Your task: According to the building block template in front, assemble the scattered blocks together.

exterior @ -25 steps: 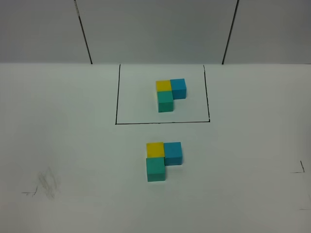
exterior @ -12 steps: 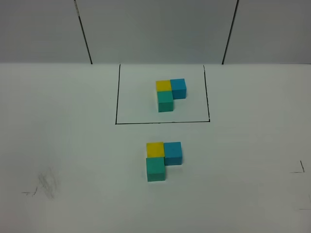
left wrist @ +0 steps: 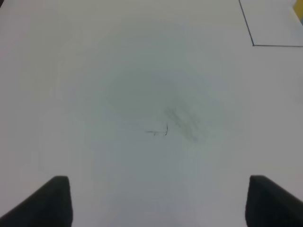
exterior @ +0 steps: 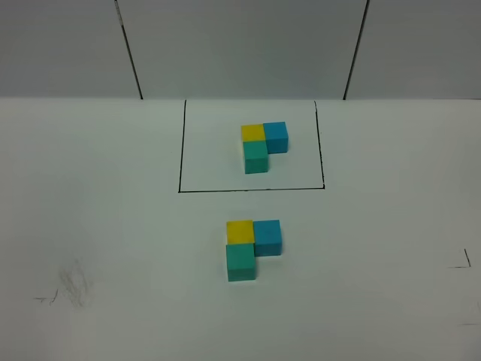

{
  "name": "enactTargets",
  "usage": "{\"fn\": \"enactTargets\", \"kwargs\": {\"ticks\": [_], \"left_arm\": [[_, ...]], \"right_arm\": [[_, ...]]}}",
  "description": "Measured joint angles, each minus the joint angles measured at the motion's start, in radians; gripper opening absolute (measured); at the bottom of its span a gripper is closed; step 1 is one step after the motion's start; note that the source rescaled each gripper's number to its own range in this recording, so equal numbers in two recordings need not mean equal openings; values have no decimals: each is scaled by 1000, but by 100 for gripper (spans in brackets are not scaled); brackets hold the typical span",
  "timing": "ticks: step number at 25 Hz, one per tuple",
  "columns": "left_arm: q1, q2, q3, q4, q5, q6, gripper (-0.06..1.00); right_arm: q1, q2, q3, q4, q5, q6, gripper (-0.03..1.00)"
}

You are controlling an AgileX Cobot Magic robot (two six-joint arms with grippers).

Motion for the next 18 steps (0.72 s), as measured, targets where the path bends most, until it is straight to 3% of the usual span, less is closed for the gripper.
{"fn": "enactTargets", "kwargs": {"ticks": [8, 18], "left_arm": [[0, 0, 0, 0, 0, 0, 74], [0, 0, 0, 0, 0, 0, 74]], "right_arm": [[0, -156, 165, 83, 14, 36, 79], [0, -212, 245, 95, 78, 0, 78]]}}
